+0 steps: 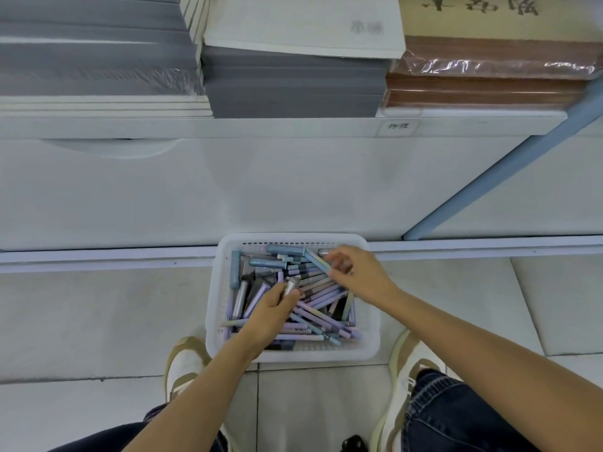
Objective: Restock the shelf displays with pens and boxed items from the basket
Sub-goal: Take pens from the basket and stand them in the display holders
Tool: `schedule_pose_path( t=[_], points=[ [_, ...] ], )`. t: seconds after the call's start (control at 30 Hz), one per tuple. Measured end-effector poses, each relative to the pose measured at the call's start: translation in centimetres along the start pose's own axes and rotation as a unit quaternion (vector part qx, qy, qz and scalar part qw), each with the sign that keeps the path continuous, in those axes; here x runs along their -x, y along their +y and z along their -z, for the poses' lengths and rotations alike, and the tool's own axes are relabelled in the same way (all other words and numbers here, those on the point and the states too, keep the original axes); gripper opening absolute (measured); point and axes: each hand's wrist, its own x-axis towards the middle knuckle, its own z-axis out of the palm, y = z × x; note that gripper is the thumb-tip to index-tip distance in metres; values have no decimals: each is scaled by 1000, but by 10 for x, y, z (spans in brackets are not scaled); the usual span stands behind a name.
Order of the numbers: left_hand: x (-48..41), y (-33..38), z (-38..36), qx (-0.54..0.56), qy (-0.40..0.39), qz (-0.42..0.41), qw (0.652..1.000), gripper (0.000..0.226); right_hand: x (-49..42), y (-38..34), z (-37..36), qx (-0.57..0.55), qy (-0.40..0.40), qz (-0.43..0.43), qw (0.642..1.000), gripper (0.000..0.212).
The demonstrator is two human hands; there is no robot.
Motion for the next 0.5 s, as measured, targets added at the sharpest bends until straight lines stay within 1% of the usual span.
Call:
schedule_pose_path(
  t=[0.03,0.07,0.17,0.23,0.27,0.33,0.43,0.5],
  points=[
    [-1,-2,0,7,15,7,1000,23,-1,8,5,57,38,-12,998,24],
    [-3,-3,0,12,22,13,1000,25,0,15,8,104,51,-27,993,29],
    [-5,-5,-2,21,27,24,999,30,2,22,2,252,13,-53,966,48],
    [-6,-5,-4,29,21,30,999,28,-1,20,-9,315,3,-46,948,48],
    [-6,-5,-4,32,17,32,999,25,-3,19,-13,319,5,-46,947,42],
    [-6,-4,-5,33,16,33,999,25,-7,17,-16,288,22,-57,956,29],
    [-8,-1,-4,35,39,47,998,29,-7,15,-9,205,54,-70,975,16],
    [-10,4,-7,91,54,73,992,25,-7,10,0,130,78,-60,987,11]
  ],
)
